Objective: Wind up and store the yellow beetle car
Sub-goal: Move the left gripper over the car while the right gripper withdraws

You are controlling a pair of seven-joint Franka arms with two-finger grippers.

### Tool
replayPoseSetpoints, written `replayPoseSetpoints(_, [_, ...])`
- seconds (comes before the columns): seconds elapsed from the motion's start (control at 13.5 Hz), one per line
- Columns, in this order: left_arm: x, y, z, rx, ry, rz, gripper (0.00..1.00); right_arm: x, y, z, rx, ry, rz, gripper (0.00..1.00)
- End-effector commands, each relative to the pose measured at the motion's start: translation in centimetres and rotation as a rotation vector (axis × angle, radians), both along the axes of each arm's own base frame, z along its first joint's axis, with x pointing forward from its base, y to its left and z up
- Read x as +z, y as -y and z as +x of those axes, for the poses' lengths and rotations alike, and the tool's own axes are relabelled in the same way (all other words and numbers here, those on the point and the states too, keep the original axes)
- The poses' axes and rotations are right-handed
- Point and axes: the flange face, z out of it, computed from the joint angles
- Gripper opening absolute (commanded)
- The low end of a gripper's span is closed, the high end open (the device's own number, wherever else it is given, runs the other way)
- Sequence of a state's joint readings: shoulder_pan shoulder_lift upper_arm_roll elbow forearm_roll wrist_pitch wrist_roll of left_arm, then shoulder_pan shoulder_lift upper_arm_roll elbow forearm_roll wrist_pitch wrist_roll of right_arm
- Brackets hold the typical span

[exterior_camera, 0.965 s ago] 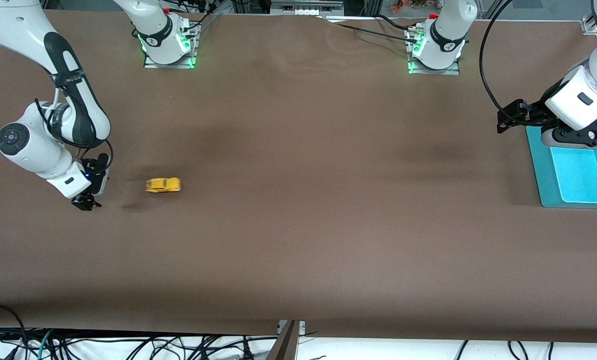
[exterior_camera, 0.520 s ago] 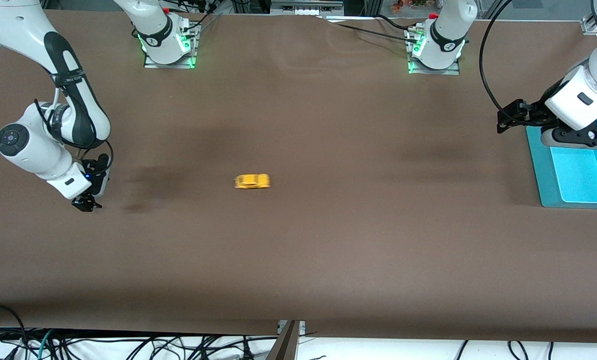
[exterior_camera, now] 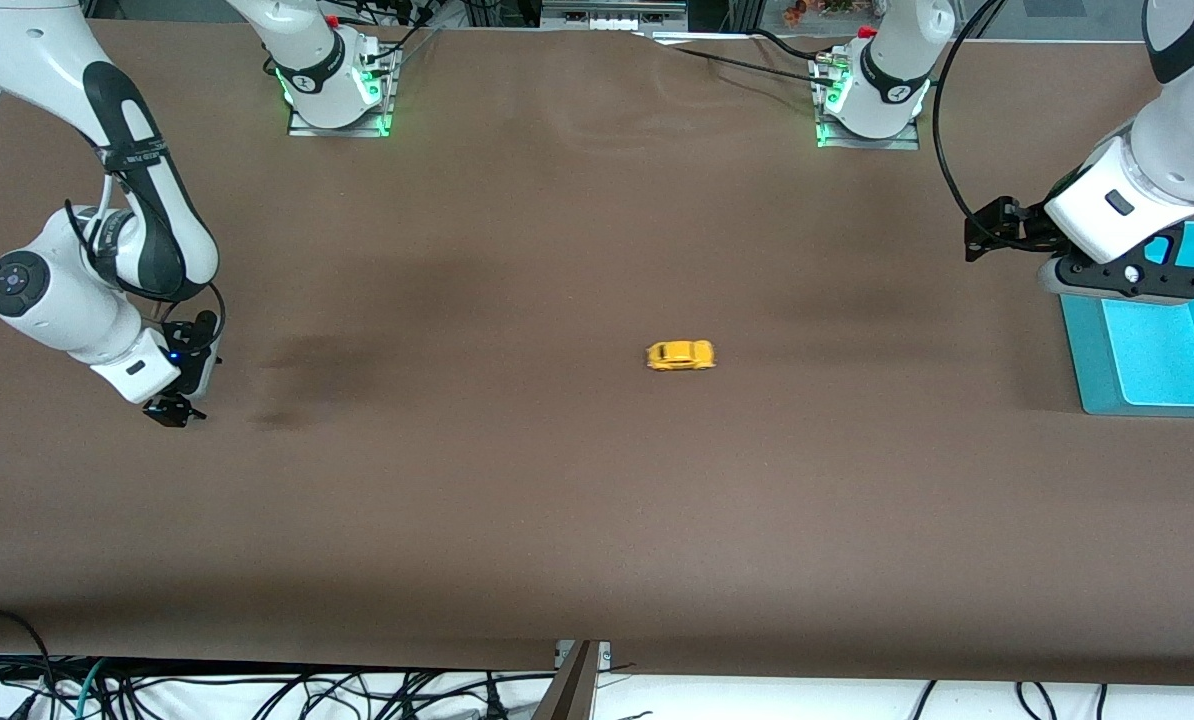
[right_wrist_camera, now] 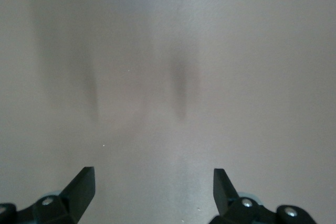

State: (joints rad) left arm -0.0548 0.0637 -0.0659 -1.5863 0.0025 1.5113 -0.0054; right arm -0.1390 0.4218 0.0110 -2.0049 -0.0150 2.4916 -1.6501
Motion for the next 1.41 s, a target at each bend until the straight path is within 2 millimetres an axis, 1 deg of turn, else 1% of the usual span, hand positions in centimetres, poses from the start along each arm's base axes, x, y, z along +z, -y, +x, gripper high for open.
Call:
replayPoseSetpoints(0.0, [-0.5, -0.7, 0.5, -0.087, -0.035, 0.008, 1.0, 2.2, -0.4, 0.7, -0.068, -0.018, 0.02, 0.99])
replayPoseSetpoints(0.15, [-1.8, -0.9, 1.1, -0.175, -0.057, -0.004, 1.0, 4.8, -1.2, 1.8, -0.135, -0.022, 0.03, 0.99])
replayPoseSetpoints(0.22, [-2.7, -1.0, 1.4, -0.248, -0.075, -0.019, 1.0, 5.8, -1.3, 2.2, -0.181, -0.039, 0.032, 0.99])
replayPoseSetpoints(0.3, [-4.2, -0.9, 2.0, -0.33, -0.1, -0.036, 1.0, 7.0, -1.7, 2.6, -0.221, -0.053, 0.038, 0.99])
replayPoseSetpoints(0.37, [-5.9, -0.8, 2.6, -0.403, -0.126, -0.054, 1.0, 8.6, -1.9, 3.1, -0.269, -0.056, 0.041, 0.99])
replayPoseSetpoints(0.52, [-8.5, 0.2, 3.5, -0.509, -0.145, -0.077, 1.0, 12.0, -3.3, 3.8, -0.345, -0.075, 0.048, 0.99])
replayPoseSetpoints(0.59, [-10.0, 0.9, 3.8, -0.566, -0.161, -0.091, 1.0, 13.6, -3.9, 4.0, -0.397, -0.101, 0.049, 0.99])
replayPoseSetpoints(0.67, [-12.1, 1.9, 4.3, -0.647, -0.188, -0.115, 1.0, 15.2, -4.3, 4.4, -0.467, -0.117, 0.047, 0.99])
replayPoseSetpoints(0.74, [-14.3, 2.2, 5.0, -0.706, -0.199, -0.134, 1.0, 16.6, -5.4, 4.4, -0.531, -0.14, 0.047, 0.99])
replayPoseSetpoints(0.82, [-16.7, 3.3, 5.2, -0.778, -0.206, -0.151, 1.0, 18.2, -6.5, 4.4, -0.618, -0.163, 0.043, 0.99])
replayPoseSetpoints(0.89, [-18.8, 4.2, 5.0, -0.827, -0.193, -0.157, 1.0, 20.4, -7.9, 4.1, -0.72, -0.179, 0.03, 0.99])
replayPoseSetpoints(1.04, [-22.0, 6.1, 4.3, -0.944, -0.143, -0.171, 1.0, 23.3, -10.2, 3.5, -0.913, -0.229, 0.002, 0.99])
replayPoseSetpoints(1.11, [-23.9, 6.8, 3.9, -0.988, -0.118, -0.177, 1.0, 24.1, -11.0, 3.1, -0.993, -0.248, -0.015, 0.99])
replayPoseSetpoints(1.19, [-25.7, 8.1, 3.1, -1.031, -0.094, -0.184, 1.0, 24.9, -11.4, 2.9, -1.05, -0.254, -0.024, 0.99])
replayPoseSetpoints(1.26, [-27.1, 9.8, 2.4, -1.07, -0.063, -0.188, 1.0, 25.5, -11.5, 2.7, -1.096, -0.26, -0.032, 0.99])
replayPoseSetpoints(1.34, [-28.6, 10.8, 1.5, -1.088, -0.051, -0.195, 1.0, 26.2, -12.1, 2.3, -1.124, -0.259, -0.037, 0.99])
